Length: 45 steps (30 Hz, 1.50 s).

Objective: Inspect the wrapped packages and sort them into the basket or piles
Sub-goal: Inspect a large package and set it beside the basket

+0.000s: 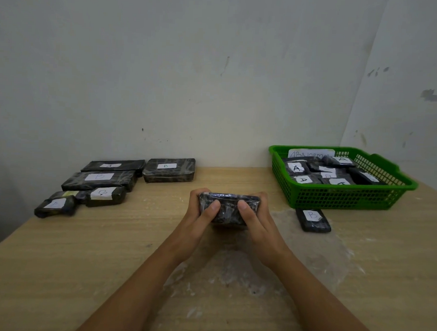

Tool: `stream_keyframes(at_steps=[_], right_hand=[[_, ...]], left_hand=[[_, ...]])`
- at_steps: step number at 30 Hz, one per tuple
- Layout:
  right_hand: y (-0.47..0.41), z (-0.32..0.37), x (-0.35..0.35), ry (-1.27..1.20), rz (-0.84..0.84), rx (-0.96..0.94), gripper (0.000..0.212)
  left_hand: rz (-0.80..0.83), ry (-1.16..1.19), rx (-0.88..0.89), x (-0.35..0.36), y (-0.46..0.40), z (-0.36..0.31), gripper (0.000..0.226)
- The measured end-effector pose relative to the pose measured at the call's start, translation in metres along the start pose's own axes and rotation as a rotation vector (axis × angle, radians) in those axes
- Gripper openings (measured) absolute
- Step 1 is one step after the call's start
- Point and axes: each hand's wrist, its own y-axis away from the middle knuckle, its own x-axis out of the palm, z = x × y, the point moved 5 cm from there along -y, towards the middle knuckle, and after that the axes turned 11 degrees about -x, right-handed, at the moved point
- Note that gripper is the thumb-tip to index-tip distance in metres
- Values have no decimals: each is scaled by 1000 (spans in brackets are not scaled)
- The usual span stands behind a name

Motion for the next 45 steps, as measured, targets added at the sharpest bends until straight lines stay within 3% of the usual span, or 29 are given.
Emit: stream_keyframes(at_steps=[6, 10, 17, 22, 26, 33, 36, 40, 45], right_hand=[[-2, -4, -2, -70, -16, 25, 36], [-2, -1, -3, -72, -10, 31, 47], [-4, 0, -2, -92, 6, 54, 59], [-4, -1, -3, -103, 7, 46, 57], [-6, -1, -5, -128, 44, 66, 41], [-4, -3, -5, -95, 21, 41, 52], [-3, 6, -4, 12, 3, -30, 48], [-4, 10, -4, 197, 3, -161, 42], [-3, 12, -2, 286, 27, -253, 43]], left_hand=[[-52, 31, 23, -6, -5, 2, 35], [-53, 31, 14, -6, -7, 3, 26], [-66, -33, 57, 0, -1, -6, 29], [-64, -16, 41, 0, -2, -3, 27], [-65, 28, -8, -2, -5, 0, 43], [-94, 40, -22, -4, -5, -5, 33], [-153, 94, -10, -7, -4, -14, 39], [-231, 203, -112, -10, 0, -20, 56], [-202, 453, -301, -8, -1, -10, 65]])
